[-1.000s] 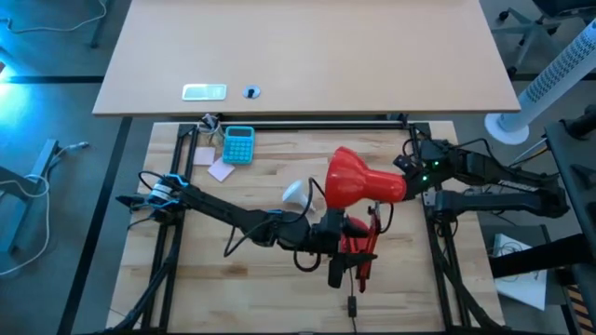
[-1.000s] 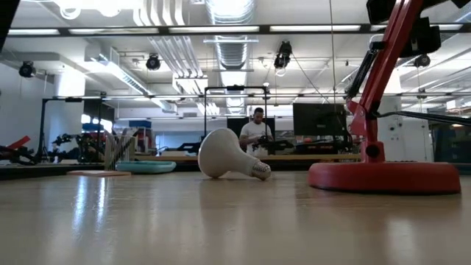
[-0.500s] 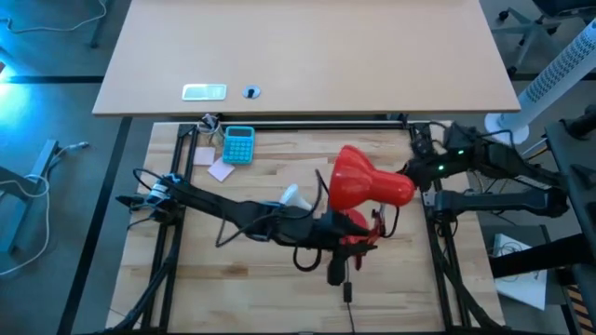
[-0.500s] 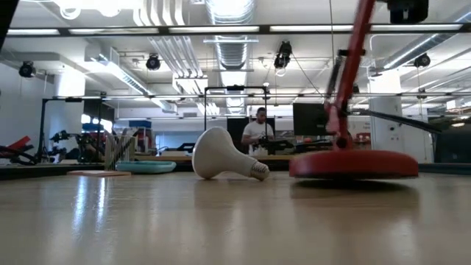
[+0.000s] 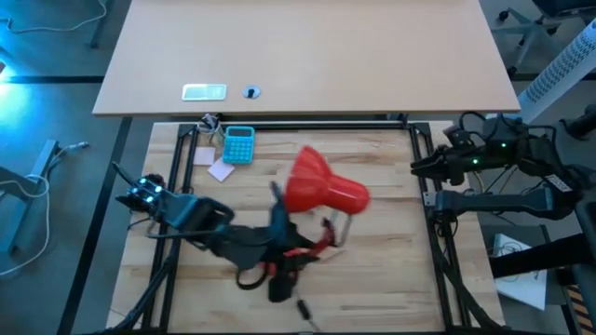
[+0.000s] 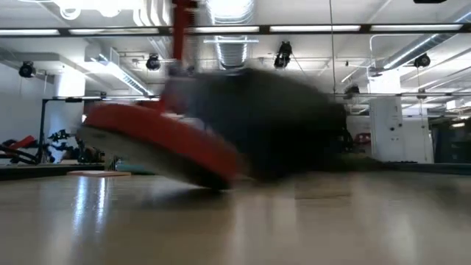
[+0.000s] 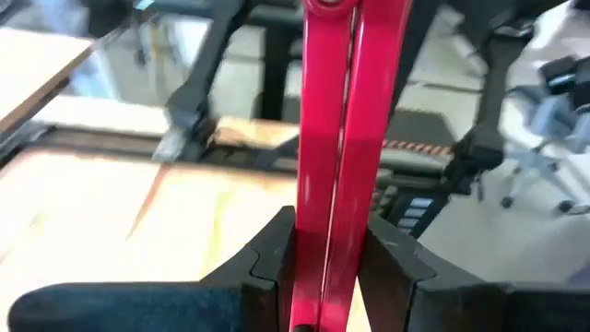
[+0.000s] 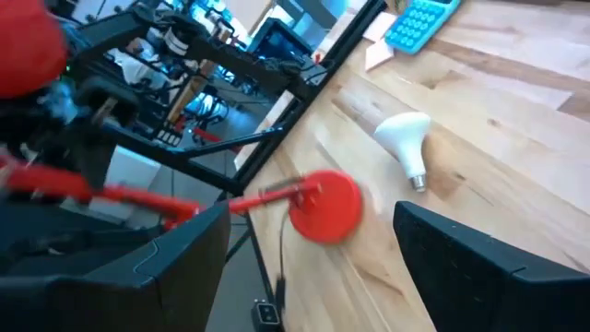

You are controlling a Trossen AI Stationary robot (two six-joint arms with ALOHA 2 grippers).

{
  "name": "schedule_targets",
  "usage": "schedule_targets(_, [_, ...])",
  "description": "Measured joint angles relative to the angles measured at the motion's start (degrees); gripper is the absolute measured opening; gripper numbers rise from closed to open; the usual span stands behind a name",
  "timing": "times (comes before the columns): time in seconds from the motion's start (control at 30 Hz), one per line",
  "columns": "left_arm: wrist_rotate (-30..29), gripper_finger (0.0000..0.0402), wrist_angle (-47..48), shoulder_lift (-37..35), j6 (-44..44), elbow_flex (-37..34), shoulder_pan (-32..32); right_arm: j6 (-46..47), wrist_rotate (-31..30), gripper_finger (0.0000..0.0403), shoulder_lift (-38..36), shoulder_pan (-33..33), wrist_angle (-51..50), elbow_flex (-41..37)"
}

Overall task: Screw lightbulb
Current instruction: Insert the light bulb into the red lamp

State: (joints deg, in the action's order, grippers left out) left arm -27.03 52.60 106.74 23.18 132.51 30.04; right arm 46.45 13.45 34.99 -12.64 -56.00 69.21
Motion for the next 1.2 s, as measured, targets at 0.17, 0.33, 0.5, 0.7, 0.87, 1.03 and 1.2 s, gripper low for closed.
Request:
schedule_targets(0.17, [-10.0, 0.0079, 10.6, -3.4, 4.0, -0.4, 3.2, 0.8, 0.0, 0.03, -0.2, 0.0, -2.8, -0.6])
schedule_targets(0.33, [-15.2, 0.0079, 5.4, -6.0, 1.1, -0.4, 3.9, 0.6, 0.0, 0.03, 0.2, 0.0, -4.3, -1.4])
schedule_targets(0.5, [-9.7, 0.0079, -12.2, -4.8, -9.4, -2.1, 3.8, -0.3, 0.0, 0.03, 0.6, 0.0, -4.3, -2.4])
schedule_targets(0.7, [-2.6, 0.0079, -29.9, -2.0, -15.2, -3.1, 4.7, -1.2, 0.0, 0.03, 0.4, 0.0, -5.2, -2.9])
schedule_targets(0.87, [2.7, 0.0079, -38.7, -0.9, -17.2, -3.1, 6.8, -1.4, 0.0, 0.03, 0.3, 0.0, -7.0, -2.9])
schedule_targets(1.03, [2.7, 0.0079, -41.7, -0.8, -17.0, -3.1, 10.2, -1.3, 0.0, 0.03, 0.3, 0.0, -8.1, -2.9])
schedule_targets(1.2, [-1.6, 0.0079, -38.2, -2.7, -16.4, -3.1, 13.4, -0.6, 0.0, 0.03, 0.3, 0.0, -8.1, -2.9])
